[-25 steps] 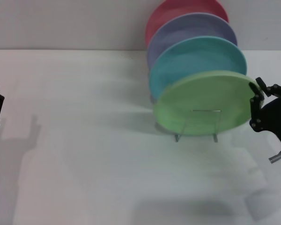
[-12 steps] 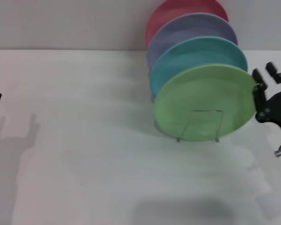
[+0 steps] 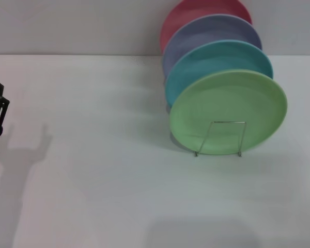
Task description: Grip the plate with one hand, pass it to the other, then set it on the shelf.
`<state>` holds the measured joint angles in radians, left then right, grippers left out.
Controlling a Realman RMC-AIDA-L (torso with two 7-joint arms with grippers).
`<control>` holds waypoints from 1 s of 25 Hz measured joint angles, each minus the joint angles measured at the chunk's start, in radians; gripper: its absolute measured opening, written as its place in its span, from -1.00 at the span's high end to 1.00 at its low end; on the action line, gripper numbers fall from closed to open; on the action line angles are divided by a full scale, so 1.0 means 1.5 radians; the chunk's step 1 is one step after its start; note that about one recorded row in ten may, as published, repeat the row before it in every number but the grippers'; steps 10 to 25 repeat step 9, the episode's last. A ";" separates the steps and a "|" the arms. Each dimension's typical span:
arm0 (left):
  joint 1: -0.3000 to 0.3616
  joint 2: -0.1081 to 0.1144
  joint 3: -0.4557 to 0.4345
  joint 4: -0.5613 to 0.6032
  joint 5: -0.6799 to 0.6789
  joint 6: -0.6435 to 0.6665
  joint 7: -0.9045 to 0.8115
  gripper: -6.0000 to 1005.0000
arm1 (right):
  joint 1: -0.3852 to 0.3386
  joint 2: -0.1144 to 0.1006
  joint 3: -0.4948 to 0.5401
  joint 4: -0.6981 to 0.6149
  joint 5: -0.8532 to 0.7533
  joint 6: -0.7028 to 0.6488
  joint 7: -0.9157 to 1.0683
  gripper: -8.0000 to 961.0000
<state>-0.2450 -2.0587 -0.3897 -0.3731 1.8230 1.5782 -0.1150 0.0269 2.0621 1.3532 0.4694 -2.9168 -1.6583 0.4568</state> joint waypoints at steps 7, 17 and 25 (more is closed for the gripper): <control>-0.024 -0.002 0.005 0.055 0.026 -0.004 -0.030 -0.65 | 0.112 0.009 0.196 -0.239 0.004 -0.074 0.037 -0.01; -0.027 -0.003 0.005 0.065 0.029 -0.006 -0.043 -0.65 | 0.119 0.010 0.221 -0.246 0.004 -0.071 0.036 -0.08; -0.027 -0.003 0.005 0.065 0.029 -0.006 -0.043 -0.65 | 0.119 0.010 0.221 -0.246 0.004 -0.071 0.036 -0.08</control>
